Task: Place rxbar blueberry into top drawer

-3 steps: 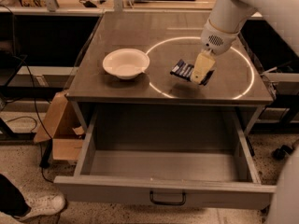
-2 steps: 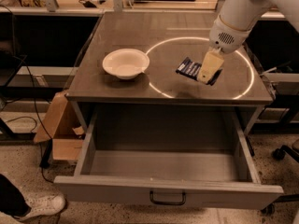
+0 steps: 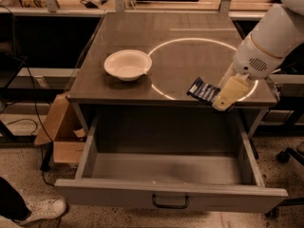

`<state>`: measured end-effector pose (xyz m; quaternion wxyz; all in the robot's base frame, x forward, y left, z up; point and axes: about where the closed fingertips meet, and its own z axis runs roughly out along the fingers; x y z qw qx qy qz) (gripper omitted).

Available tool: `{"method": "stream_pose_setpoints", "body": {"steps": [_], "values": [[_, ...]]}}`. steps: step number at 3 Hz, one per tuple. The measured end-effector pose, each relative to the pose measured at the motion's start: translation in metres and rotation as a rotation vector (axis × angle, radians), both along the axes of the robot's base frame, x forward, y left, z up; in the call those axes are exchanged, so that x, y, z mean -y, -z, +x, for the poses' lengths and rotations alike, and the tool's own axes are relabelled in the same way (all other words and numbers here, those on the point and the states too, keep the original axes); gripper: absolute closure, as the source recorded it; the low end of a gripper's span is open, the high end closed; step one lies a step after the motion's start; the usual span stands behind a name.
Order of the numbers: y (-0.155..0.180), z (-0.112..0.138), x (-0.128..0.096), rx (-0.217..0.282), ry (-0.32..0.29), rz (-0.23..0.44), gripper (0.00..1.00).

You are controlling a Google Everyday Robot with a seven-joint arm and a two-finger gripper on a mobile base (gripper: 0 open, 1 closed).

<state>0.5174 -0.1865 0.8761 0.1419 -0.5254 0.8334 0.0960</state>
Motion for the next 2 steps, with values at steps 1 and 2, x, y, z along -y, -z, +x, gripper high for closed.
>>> {"method": "stream_pose_setpoints", "body": {"steps": [1,2], "values": [[0.0014,-0.0048,0.0049,0.001,-0.006,0.008,1.00],[0.0099,-0.0031,0.0059,0.002,0.027,-0.012,1.00]]}}
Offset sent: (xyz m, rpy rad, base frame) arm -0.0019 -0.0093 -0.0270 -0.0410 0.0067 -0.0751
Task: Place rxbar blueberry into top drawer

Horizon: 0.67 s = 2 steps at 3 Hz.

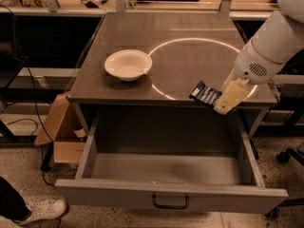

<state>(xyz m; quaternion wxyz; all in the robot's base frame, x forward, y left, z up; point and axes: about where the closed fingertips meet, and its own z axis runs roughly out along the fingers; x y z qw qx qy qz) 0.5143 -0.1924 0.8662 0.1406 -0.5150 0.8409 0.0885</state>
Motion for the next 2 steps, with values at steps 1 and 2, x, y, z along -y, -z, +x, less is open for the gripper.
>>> {"method": "stream_pose_setpoints", "body": {"steps": [1,2], "values": [[0.014,-0.009,0.000,-0.002,0.028,-0.018,1.00],[0.031,-0.021,0.000,-0.012,0.041,-0.032,1.00]]}}
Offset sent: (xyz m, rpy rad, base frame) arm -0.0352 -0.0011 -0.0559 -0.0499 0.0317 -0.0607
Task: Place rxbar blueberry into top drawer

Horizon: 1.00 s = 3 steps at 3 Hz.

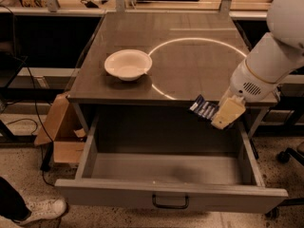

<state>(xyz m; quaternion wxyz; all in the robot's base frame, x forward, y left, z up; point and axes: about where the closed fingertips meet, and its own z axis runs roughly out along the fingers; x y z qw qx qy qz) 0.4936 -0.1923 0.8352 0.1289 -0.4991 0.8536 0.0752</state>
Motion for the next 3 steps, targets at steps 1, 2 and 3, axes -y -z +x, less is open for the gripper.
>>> {"method": "stream_pose_setpoints", "body": {"steps": [1,2,3], "values": [[0.046,-0.027,-0.005,-0.045,0.010,0.010,1.00],[0.052,-0.028,-0.007,-0.053,0.019,0.011,1.00],[0.072,-0.034,-0.014,-0.088,0.065,0.022,1.00]]}}
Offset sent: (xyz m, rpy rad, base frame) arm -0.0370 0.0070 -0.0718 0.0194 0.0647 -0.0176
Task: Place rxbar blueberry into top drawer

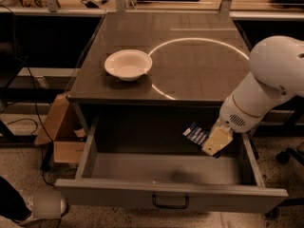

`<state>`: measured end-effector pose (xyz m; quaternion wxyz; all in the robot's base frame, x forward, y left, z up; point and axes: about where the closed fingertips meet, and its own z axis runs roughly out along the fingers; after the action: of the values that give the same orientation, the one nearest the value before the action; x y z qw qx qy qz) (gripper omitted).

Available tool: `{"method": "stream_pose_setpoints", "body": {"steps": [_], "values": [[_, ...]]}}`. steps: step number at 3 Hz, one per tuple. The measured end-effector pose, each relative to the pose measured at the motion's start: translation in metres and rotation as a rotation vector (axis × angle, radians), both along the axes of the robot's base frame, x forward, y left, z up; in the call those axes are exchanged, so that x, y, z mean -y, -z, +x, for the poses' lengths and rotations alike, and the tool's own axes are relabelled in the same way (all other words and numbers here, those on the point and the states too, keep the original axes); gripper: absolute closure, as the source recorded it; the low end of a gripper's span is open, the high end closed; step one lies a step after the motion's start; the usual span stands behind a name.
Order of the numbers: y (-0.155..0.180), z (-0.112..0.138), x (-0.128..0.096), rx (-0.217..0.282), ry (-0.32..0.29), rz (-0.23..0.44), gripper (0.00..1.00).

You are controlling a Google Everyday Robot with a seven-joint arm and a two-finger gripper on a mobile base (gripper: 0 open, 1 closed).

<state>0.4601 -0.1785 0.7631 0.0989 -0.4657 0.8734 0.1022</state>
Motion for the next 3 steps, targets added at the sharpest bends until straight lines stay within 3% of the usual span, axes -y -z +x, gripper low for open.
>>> {"method": "stream_pose_setpoints", "body": {"steps": [3], "values": [[0.057,-0.004,-0.037,-0.026,0.034,0.087,1.00]]}}
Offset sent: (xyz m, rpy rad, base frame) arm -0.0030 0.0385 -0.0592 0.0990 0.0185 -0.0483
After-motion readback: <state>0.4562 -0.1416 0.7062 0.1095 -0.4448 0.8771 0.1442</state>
